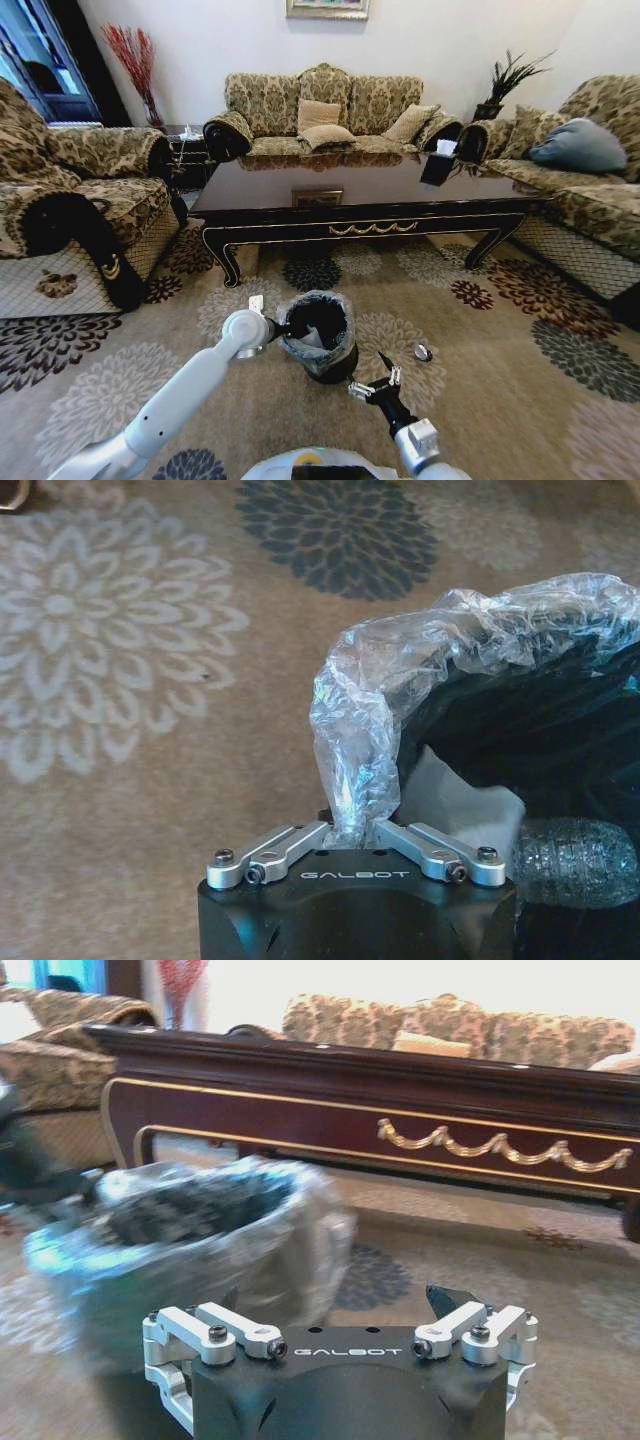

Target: Move to the front of the table and pick up the trash from the floor, then place it into the trash bin.

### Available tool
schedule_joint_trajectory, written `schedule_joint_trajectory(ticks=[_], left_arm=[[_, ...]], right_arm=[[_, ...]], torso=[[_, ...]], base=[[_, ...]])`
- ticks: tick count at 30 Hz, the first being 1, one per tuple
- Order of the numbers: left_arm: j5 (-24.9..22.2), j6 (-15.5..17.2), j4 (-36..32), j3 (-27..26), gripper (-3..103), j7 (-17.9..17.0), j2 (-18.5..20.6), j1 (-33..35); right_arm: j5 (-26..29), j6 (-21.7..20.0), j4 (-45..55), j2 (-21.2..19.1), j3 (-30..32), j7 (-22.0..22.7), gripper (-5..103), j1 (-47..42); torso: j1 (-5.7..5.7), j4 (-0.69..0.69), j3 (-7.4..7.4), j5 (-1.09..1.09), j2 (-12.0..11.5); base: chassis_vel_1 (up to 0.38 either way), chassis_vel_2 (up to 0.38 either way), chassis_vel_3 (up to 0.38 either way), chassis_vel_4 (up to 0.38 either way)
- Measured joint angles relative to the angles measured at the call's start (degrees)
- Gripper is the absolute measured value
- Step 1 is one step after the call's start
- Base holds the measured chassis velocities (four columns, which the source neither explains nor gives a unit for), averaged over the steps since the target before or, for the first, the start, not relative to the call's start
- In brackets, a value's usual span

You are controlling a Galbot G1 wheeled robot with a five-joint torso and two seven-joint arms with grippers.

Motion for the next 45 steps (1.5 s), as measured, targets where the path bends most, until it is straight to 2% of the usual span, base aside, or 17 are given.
schedule_joint_trajectory(ticks=[2,5,6,7,8,9,10,12,14,21,29,45], left_arm=[[0.1,0.0,0.0,-0.6,0,0.2,0.6,0.3],[0.1,0.0,-0.1,-2.0,0,0.5,1.9,0.8],[0.1,0.0,-0.1,-2.0,0,0.5,1.9,0.8],[0.0,0.0,-0.2,-2.2,0,0.6,2.2,0.8],[-0.1,0.0,-0.4,-2.6,0,0.6,2.6,0.8],[-0.2,0.0,-0.4,-2.8,0,0.7,2.8,0.8],[-0.2,0.0,-0.4,-2.8,0,0.7,2.8,0.8],[-0.4,0.0,-0.7,-3.4,0,0.7,3.2,1.0],[-0.5,0.0,-1.0,-3.9,0,0.7,3.5,1.3],[-0.6,0.0,-1.4,-4.1,0,0.7,3.6,2.0],[-0.6,0.0,-1.5,-4.0,0,0.7,3.5,1.8],[-0.6,0.0,-1.2,-3.9,0,0.4,3.7,1.9]], right_arm=[[2.8,-0.4,-1.3,-0.6,1.4,0.2,100,1.7],[11.2,-1.0,-9.2,-2.6,5.0,0.7,100,8.2],[11.2,-1.0,-9.2,-2.6,5.0,0.7,100,8.2],[13.8,-1.5,-11.0,-3.0,5.7,0.8,100,9.5],[19.5,-2.9,-14.1,-4.0,6.6,0.9,100,11.9],[23.0,-3.6,-16.0,-4.7,7.1,0.9,100,13.4],[23.0,-3.6,-16.0,-4.7,7.1,0.9,100,13.4],[31.3,-4.9,-21.5,-6.6,8.3,0.6,100,17.4],[36.5,-5.1,-27.9,-8.3,9.3,-0.4,100,21.0],[37.1,-4.2,-39.9,-10.0,9.5,-2.1,100,26.1],[31.7,-2.1,-53.2,-10.0,7.2,-6.6,100,31.4],[26.1,1.7,-72.5,-8.5,3.1,-7.7,100,44.5]], torso=[[0.00,0.00,0.00,-0.01,0.0],[0.00,0.01,0.00,0.01,0.0],[0.00,0.01,0.00,0.01,0.0],[0.00,0.01,0.00,0.01,0.0],[0.00,0.00,0.01,0.02,0.0],[0.00,0.00,0.01,0.02,0.0],[0.00,0.00,0.01,0.02,0.0],[0.00,0.01,0.00,0.01,0.0],[0.00,0.01,0.00,0.01,0.0],[0.00,0.00,0.00,0.01,0.0],[0.00,-0.01,0.00,0.00,0.0],[0.00,0.01,0.00,-0.01,0.0]], base=[[0.000,0.000,0.000,0.000],[0.000,0.000,0.000,0.000],[0.000,0.000,0.000,0.000],[0.000,0.000,0.000,0.000],[0.000,0.000,0.000,0.000],[0.000,0.000,0.000,0.000],[0.000,0.000,0.000,0.000],[0.000,0.000,0.000,0.000],[0.000,0.000,0.000,0.000],[0.000,0.000,0.000,0.000],[0.000,0.000,0.000,0.000],[0.000,0.000,0.000,0.000]])
